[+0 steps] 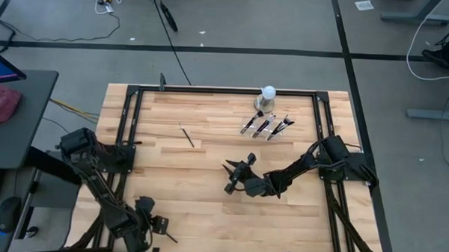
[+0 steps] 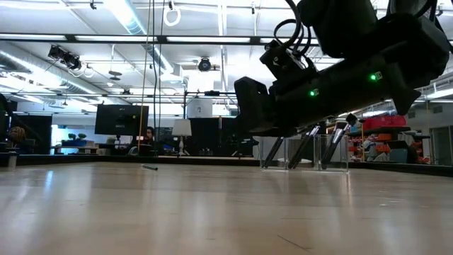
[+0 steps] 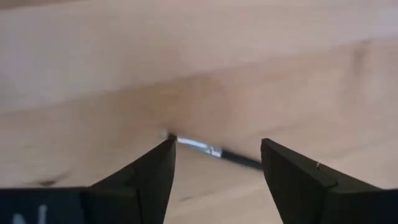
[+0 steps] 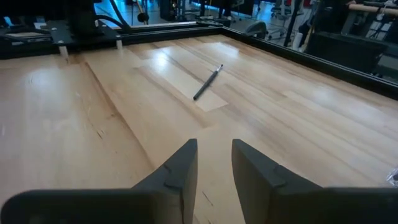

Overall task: Put items in baskets/containers
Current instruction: Put the eyeshadow brush into the transparent organizer

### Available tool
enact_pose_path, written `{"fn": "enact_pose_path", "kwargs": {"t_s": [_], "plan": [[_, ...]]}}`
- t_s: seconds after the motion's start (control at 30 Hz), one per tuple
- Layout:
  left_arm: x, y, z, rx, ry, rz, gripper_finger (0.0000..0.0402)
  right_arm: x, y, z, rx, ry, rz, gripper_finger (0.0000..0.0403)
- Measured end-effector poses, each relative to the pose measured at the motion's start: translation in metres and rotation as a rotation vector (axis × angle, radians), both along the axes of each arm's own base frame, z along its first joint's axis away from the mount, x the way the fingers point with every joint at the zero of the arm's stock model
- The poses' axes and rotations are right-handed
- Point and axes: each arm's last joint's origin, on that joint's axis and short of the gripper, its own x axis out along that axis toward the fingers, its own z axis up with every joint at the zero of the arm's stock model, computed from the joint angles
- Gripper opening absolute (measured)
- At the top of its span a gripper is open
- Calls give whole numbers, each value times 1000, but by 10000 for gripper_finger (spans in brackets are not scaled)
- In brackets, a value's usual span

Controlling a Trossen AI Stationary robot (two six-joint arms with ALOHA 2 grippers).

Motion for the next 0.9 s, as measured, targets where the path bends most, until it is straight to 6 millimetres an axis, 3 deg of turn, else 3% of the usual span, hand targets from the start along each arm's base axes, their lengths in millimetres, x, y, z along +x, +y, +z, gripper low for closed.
{"fn": "enact_pose_path", "kwargs": {"t_s": [0.43,0.7,0.9], "plan": [[7,-1,-2,-68,45,13,187,-1,0,-3,47,-6,-16,100],[15,-6,-22,-65,88,26,179,-1,0,-3,47,-6,-16,100],[17,-3,-23,-28,75,19,173,-1,0,-3,45,-4,-15,100]]}}
